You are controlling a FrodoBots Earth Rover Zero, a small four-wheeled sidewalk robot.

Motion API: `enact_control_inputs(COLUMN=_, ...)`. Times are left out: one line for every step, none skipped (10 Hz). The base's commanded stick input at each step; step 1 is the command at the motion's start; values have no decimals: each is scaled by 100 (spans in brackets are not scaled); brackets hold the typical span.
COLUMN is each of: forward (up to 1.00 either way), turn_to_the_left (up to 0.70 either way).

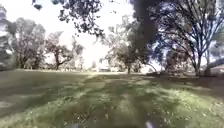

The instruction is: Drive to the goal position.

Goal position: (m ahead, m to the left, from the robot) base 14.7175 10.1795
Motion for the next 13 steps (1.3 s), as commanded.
enact_control_inputs(forward=70, turn_to_the_left=0)
enact_control_inputs(forward=70, turn_to_the_left=0)
enact_control_inputs(forward=70, turn_to_the_left=0)
enact_control_inputs(forward=70, turn_to_the_left=0)
enact_control_inputs(forward=70, turn_to_the_left=0)
enact_control_inputs(forward=70, turn_to_the_left=0)
enact_control_inputs(forward=70, turn_to_the_left=0)
enact_control_inputs(forward=70, turn_to_the_left=0)
enact_control_inputs(forward=70, turn_to_the_left=0)
enact_control_inputs(forward=70, turn_to_the_left=0)
enact_control_inputs(forward=70, turn_to_the_left=0)
enact_control_inputs(forward=70, turn_to_the_left=0)
enact_control_inputs(forward=70, turn_to_the_left=0)
